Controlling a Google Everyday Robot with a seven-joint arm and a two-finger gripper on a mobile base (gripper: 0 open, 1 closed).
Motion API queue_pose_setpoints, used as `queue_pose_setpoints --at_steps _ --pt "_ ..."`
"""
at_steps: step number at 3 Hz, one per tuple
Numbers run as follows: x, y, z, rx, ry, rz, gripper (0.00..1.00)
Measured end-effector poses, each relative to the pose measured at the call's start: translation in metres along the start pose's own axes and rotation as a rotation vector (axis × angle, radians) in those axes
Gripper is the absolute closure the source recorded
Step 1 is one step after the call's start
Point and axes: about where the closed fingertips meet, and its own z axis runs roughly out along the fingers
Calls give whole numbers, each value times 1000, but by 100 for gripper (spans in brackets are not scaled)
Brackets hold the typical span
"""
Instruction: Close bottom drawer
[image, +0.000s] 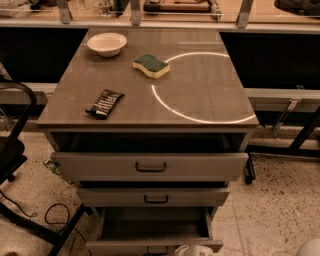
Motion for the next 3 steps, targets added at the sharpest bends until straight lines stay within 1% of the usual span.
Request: queue_pose_setpoints --at_steps 1,2,3 --pt "-5 -17 1 18 -5 -16 100" --pt "-13 -41 4 40 -17 -40 100" --pt "-23 -67 6 77 -36 -67 100"
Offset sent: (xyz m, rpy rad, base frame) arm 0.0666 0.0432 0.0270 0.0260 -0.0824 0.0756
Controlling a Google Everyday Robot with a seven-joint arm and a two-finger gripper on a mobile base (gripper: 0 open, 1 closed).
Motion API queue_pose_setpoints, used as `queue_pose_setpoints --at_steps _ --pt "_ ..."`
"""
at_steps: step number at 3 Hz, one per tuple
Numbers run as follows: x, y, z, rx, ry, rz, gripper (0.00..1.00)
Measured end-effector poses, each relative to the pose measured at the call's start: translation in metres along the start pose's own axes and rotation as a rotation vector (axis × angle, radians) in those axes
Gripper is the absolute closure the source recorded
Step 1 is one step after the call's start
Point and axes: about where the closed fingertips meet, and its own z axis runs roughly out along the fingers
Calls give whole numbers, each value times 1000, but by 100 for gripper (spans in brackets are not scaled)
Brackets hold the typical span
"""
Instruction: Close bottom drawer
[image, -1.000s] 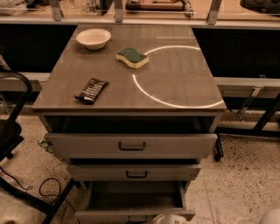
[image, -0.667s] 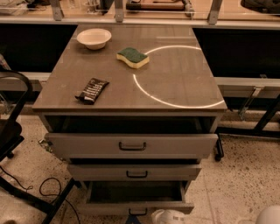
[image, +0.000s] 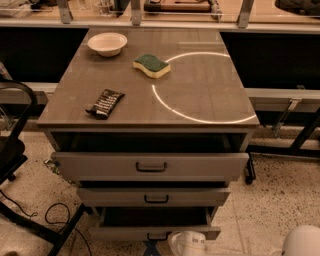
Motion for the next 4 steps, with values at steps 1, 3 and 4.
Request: queue_pose_setpoints --at_steps 1,3,4 --pt "-1 -4 0 7 -4 -5 100" --pt "-15 -38 -3 89 -55 -53 100" --pt "-26 -56 -4 150 -117 -82 100"
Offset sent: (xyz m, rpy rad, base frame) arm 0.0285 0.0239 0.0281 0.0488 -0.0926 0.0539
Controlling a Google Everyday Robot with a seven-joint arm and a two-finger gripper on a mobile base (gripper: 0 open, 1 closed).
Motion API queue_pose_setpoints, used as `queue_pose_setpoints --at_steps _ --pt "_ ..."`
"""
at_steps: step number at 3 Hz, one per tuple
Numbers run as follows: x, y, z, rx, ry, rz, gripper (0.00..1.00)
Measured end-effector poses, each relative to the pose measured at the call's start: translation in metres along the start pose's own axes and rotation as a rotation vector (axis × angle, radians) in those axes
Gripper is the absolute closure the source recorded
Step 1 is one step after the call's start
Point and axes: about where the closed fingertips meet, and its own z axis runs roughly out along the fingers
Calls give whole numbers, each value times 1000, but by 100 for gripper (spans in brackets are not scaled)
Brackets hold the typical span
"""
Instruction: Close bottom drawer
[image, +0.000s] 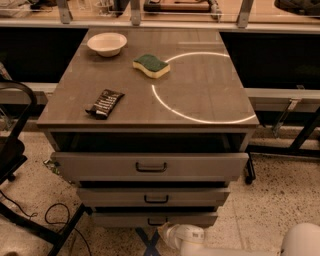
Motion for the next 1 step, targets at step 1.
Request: queue_pose_setpoints --at_steps 1 --pt "0 0 0 0 0 0 100"
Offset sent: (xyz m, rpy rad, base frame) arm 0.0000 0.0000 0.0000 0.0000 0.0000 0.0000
